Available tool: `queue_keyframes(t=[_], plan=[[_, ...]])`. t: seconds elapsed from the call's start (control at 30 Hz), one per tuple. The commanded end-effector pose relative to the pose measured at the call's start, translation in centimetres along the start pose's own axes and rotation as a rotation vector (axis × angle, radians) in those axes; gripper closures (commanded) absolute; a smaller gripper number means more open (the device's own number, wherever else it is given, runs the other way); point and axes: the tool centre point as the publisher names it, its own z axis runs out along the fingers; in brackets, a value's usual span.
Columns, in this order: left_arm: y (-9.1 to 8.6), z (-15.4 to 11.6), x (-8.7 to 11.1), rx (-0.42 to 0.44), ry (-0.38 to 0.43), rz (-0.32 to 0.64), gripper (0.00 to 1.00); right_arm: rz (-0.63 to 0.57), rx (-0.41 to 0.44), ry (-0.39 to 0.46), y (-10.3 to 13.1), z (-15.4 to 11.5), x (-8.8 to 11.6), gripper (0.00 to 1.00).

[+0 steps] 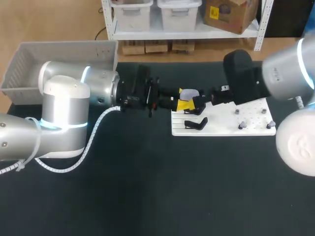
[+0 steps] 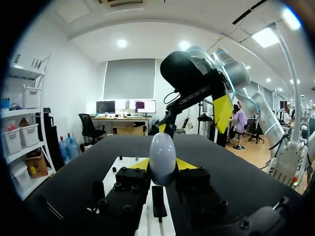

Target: Pick up each earbud case from the left stands, insert the matching earbuds, close the lid, and place the case in the box.

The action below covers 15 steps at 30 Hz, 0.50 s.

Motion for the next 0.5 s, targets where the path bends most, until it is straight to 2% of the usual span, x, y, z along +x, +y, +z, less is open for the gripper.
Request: queue_keyframes(t=[0.03,0.5], plan=[[0.0,0.0,0.1,-0.001,-0.003,0.003,1.00,0.013,0.011,0.002,-0.5,1.0,-0.2,0.00],[0.0,0.0,0.1,-0.001,-0.003,0.003,1.00,0.051,0.014,0.002,-1.9,2.0,-0.5,0.00]])
